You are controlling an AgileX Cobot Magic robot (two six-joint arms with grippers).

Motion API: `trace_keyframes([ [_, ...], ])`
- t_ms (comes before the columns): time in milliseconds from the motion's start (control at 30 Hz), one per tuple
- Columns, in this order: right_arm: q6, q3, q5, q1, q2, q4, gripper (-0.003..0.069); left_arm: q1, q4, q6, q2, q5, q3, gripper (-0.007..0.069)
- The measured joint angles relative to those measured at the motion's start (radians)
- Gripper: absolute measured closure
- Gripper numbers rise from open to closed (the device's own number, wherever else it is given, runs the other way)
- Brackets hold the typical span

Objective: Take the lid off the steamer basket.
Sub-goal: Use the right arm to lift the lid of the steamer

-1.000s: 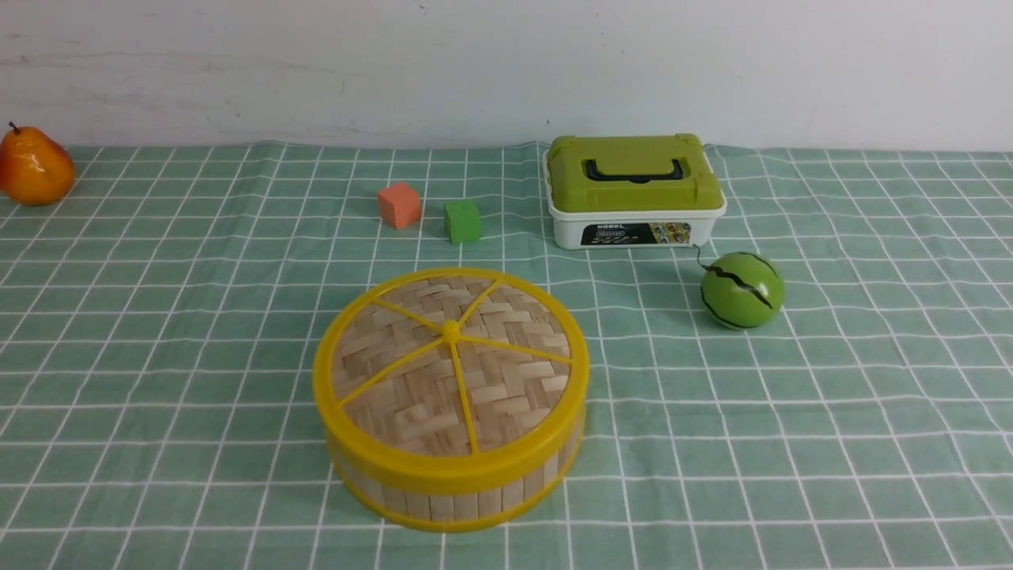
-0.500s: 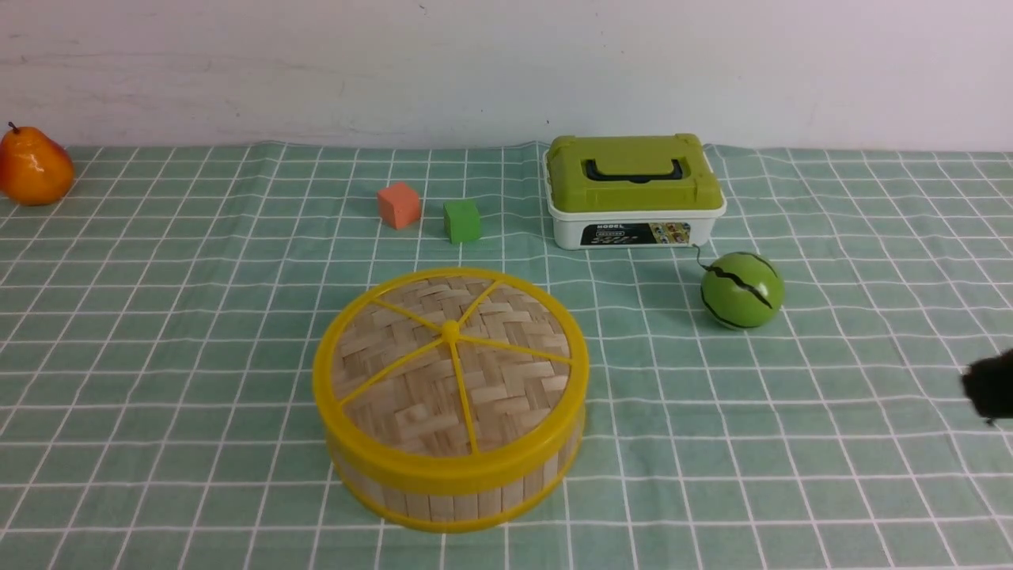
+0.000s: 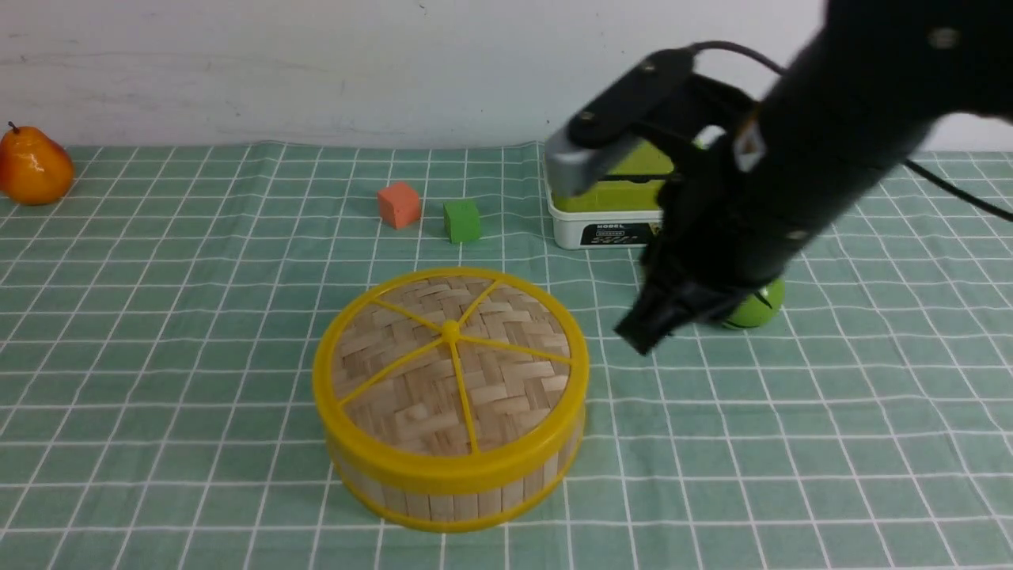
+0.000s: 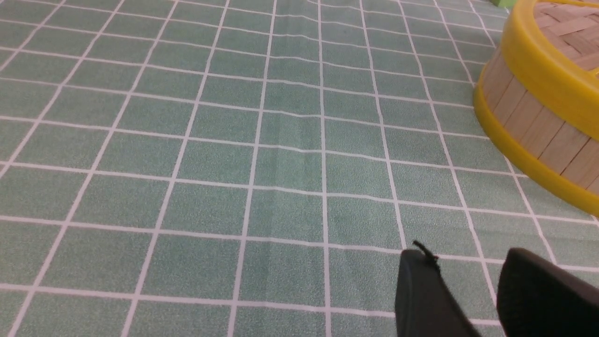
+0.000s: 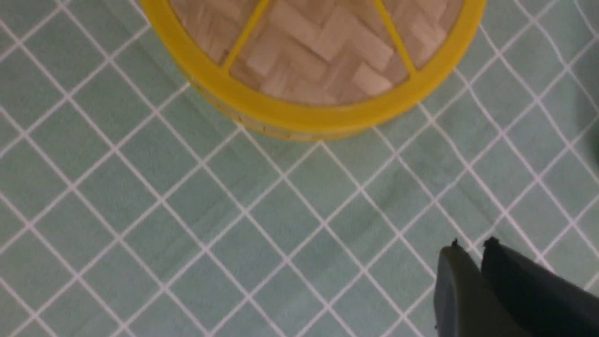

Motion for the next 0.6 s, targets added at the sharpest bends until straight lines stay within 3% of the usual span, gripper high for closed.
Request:
trace_keyframes([
  [67, 0.004, -0.089, -0.006, 0.016, 0.096, 0.014, 0.051, 0.0, 0.0, 0.0, 0.0, 0.0, 0.0, 0.0386],
  [100, 0.004, -0.103, -0.006, 0.016, 0.103, 0.016, 0.0502, 0.0, 0.0, 0.0, 0.0, 0.0, 0.0, 0.0386],
  [167, 0.007, -0.19, -0.039, 0.023, 0.212, 0.051, 0.037, 0.0, 0.0, 0.0, 0.0, 0.0, 0.0, 0.0386],
  [333, 0.009, -0.285, -0.136, 0.025, 0.338, 0.088, 0.0188, 0.0, 0.0, 0.0, 0.0, 0.0, 0.0, 0.0386],
  [467, 0.016, -0.319, -0.213, 0.025, 0.404, 0.098, 0.0155, 0.0, 0.0, 0.0, 0.0, 0.0, 0.0, 0.0386],
  [600, 0.018, -0.325, -0.245, 0.025, 0.464, 0.103, 0.0197, 0.0, 0.0, 0.0, 0.0, 0.0, 0.0, 0.0386],
])
